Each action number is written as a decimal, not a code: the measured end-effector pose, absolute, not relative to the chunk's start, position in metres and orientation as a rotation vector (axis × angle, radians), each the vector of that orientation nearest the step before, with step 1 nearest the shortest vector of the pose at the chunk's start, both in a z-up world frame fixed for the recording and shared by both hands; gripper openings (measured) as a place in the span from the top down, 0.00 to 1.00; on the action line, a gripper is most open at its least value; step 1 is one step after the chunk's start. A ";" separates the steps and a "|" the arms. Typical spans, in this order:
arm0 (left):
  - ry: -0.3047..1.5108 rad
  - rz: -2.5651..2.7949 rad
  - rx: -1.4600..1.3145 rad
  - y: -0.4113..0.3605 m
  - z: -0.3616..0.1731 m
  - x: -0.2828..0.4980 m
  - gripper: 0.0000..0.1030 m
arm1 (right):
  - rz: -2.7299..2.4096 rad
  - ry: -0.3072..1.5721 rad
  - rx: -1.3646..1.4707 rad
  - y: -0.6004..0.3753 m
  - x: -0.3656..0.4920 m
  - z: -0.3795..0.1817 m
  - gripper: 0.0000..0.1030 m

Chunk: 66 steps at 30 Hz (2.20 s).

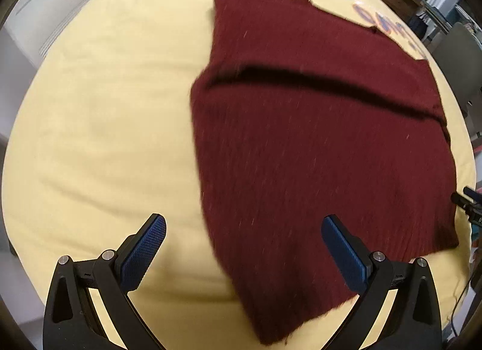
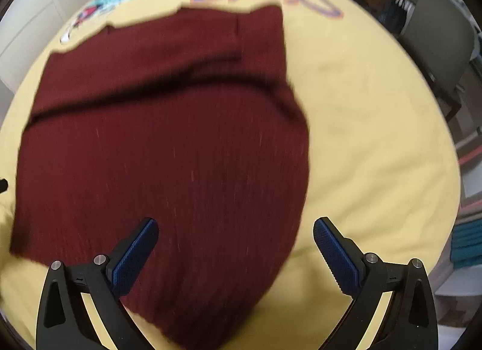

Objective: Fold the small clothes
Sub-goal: 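Grasp the sweater hem with both tools, then lift the hem with both tools and fold it up toward the collar, release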

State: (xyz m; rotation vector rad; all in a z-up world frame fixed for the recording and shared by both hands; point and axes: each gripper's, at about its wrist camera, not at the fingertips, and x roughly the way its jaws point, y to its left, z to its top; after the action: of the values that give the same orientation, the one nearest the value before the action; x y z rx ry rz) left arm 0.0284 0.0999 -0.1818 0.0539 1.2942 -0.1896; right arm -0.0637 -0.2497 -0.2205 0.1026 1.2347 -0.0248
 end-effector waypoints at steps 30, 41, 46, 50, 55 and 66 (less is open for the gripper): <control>1.406 -0.430 -0.046 0.060 -0.181 0.024 0.91 | 0.116 1.346 0.404 -0.271 -0.084 -0.223 0.89; 1.167 -0.458 -0.076 0.060 -0.097 0.102 0.91 | 0.120 1.020 0.451 -0.291 -0.026 -0.127 0.90; 1.098 -0.447 -0.060 0.087 -0.065 0.135 0.91 | 0.102 0.923 0.426 -0.296 0.012 -0.095 0.90; 1.087 -0.420 -0.012 0.071 -0.066 0.176 0.90 | 0.066 0.897 0.399 -0.303 0.059 -0.087 0.90; 1.128 -0.356 0.079 0.061 -0.092 0.212 0.90 | 0.022 0.959 0.331 -0.296 0.118 -0.108 0.90; 1.108 -0.240 0.136 0.042 -0.149 0.243 0.88 | -0.054 1.148 0.306 -0.294 0.171 -0.176 0.87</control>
State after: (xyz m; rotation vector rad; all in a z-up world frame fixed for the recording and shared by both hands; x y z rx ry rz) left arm 0.2426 0.0421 -0.1493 0.1363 1.1084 -0.2397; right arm 0.1707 -0.2941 -0.1765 0.3058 1.1479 -0.0545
